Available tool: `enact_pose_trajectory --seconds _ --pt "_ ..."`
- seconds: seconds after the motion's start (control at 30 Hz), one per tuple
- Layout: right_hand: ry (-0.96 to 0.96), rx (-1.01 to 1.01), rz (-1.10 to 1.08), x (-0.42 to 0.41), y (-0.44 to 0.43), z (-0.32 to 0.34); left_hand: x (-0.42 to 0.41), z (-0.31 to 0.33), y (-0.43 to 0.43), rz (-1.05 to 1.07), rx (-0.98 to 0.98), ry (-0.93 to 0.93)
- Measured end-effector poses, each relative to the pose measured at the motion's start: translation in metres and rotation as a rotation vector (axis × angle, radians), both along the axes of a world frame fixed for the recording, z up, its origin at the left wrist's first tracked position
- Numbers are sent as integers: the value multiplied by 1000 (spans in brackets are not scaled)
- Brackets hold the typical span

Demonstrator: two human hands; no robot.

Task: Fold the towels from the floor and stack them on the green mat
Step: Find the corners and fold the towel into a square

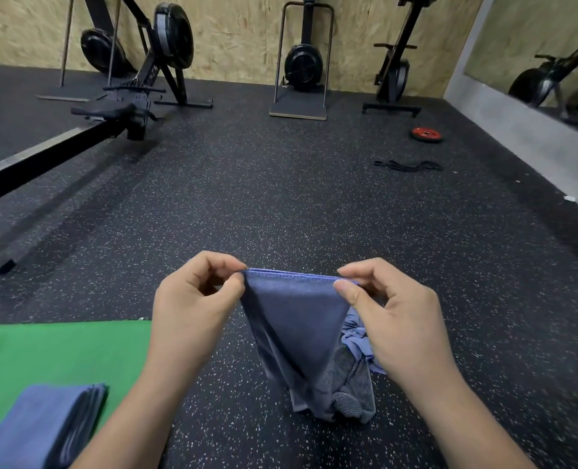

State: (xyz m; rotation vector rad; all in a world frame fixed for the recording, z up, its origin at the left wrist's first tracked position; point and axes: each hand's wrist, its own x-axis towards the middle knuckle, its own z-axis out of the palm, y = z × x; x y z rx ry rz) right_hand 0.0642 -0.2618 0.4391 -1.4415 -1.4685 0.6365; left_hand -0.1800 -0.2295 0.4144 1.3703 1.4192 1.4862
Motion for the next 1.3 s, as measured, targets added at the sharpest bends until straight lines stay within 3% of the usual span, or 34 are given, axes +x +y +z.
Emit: enact_pose_trajectory --seconds 0.3,0.4,0.63,0.8,0.93,1.3 --pt "-77 48 5 5 0 -2 11 0 -3 -137 17 -185" --pt "-103 34 32 2 -1 -2 14 0 -5 -179 16 -172" --pt "-364 -71 250 -16 -6 -6 26 -1 -15 -412 -23 -28" --pt "-160 -16 278 -17 -2 -11 29 -3 -15 -419 -33 -93" --pt "-168 -5 289 -17 -2 -10 34 -11 -16 -387 -36 -198" --pt "-156 -78 272 -16 -1 -14 45 -16 -22 -357 -59 -218"
